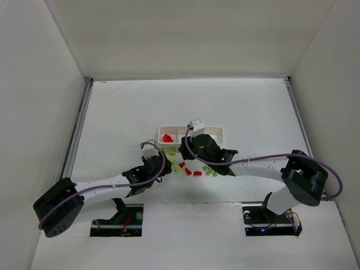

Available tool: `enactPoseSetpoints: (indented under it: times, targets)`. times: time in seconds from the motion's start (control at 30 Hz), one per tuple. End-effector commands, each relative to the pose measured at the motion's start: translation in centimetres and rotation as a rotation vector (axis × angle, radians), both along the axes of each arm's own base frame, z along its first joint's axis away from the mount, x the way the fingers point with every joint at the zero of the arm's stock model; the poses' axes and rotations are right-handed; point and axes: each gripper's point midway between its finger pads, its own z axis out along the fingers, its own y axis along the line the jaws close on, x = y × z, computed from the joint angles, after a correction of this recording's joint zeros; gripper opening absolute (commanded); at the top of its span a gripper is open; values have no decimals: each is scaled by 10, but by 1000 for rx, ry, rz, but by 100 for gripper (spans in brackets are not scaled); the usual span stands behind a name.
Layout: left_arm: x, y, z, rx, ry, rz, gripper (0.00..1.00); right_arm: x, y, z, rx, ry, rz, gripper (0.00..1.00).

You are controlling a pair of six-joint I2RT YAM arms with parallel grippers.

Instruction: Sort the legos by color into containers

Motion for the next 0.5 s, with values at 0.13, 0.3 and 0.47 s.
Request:
enactPoseSetpoints:
  times: [0.13,0.3,0.47]
  targets:
    - [0,11,2,26,6,33,27,-57,11,-17,-27,24,136,46]
    - [-2,29,6,33,-4,80,20,-75,16,-22,-28,35,179,52]
    - [-1,33,13,23,-17,86,18,-87,30,-36,-57,53,238,59]
